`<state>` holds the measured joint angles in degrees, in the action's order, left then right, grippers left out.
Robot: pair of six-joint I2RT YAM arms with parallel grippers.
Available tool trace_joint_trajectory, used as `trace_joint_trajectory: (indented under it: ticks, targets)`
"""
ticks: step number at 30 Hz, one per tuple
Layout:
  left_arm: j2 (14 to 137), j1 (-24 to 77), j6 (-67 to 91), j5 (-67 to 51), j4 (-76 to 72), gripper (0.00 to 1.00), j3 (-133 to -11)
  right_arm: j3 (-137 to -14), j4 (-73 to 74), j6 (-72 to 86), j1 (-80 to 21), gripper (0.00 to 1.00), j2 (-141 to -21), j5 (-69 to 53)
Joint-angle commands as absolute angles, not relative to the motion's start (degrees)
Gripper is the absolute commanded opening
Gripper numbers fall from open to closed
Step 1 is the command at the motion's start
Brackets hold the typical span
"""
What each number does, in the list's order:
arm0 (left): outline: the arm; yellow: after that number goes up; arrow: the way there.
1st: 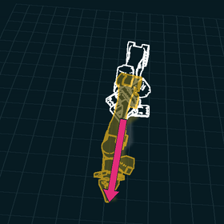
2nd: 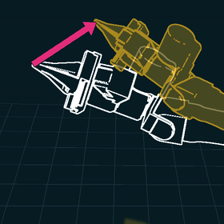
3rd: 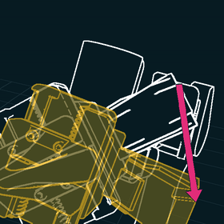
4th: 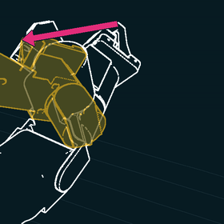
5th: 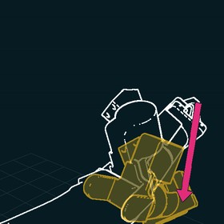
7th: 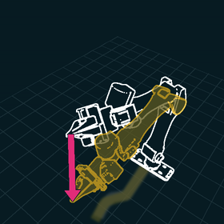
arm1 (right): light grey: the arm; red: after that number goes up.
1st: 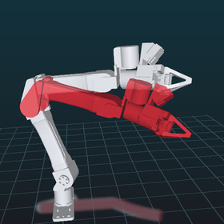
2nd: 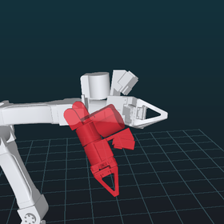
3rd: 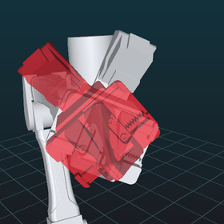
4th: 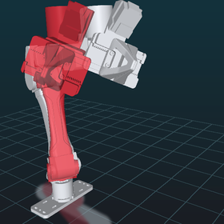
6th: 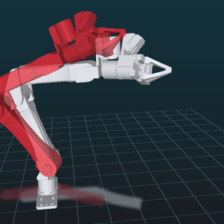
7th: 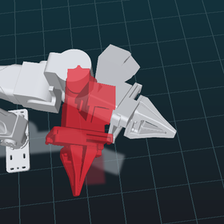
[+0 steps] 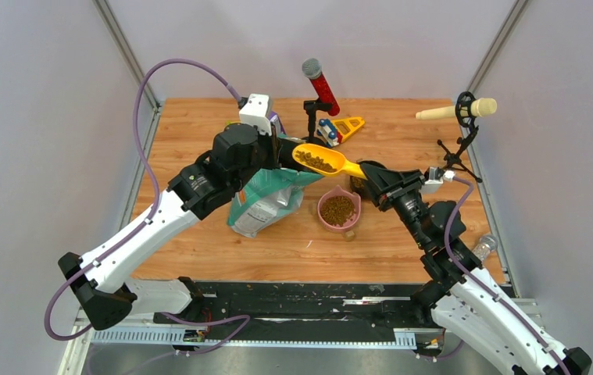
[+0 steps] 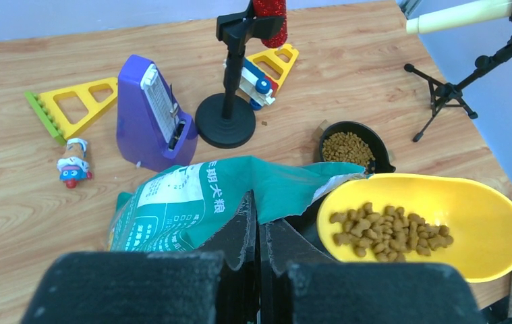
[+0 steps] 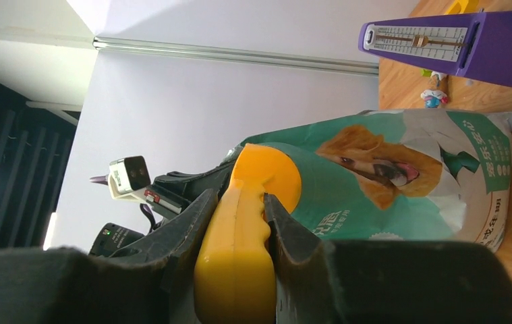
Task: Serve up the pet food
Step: Collect the pet food from the pet food bag.
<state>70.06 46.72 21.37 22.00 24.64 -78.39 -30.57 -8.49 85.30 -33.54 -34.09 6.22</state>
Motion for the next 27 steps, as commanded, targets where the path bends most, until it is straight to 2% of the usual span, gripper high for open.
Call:
trace_joint_trajectory:
  ticks: [1, 5, 16, 22, 27]
  targets:
    - [66.80, 46.41, 21.56, 23.21, 20.22, 0.00, -79.18, -34.43, -7.22, 83.56, -32.95, 0.00, -34.94, 10.34]
    - [66.99, 46.41, 21.31, 22.32, 19.82, 0.00, -79.51, -41.70, 1.24, 73.80, -32.98, 0.00, -39.26, 9.74]
    - [68.39, 46.41, 20.91, 18.74, 18.90, 0.00, -80.57, -63.51, 23.01, 51.50, -34.04, 0.00, -60.11, 7.98]
    - [69.29, 46.41, 21.05, 16.63, 18.71, 0.00, -81.12, -68.97, 28.77, 46.45, -37.89, 0.00, -70.86, 9.92]
    - [70.75, 46.41, 22.02, 13.77, 18.34, 0.00, -81.75, -68.43, 27.57, 47.92, -40.58, 0.00, -77.45, 5.59]
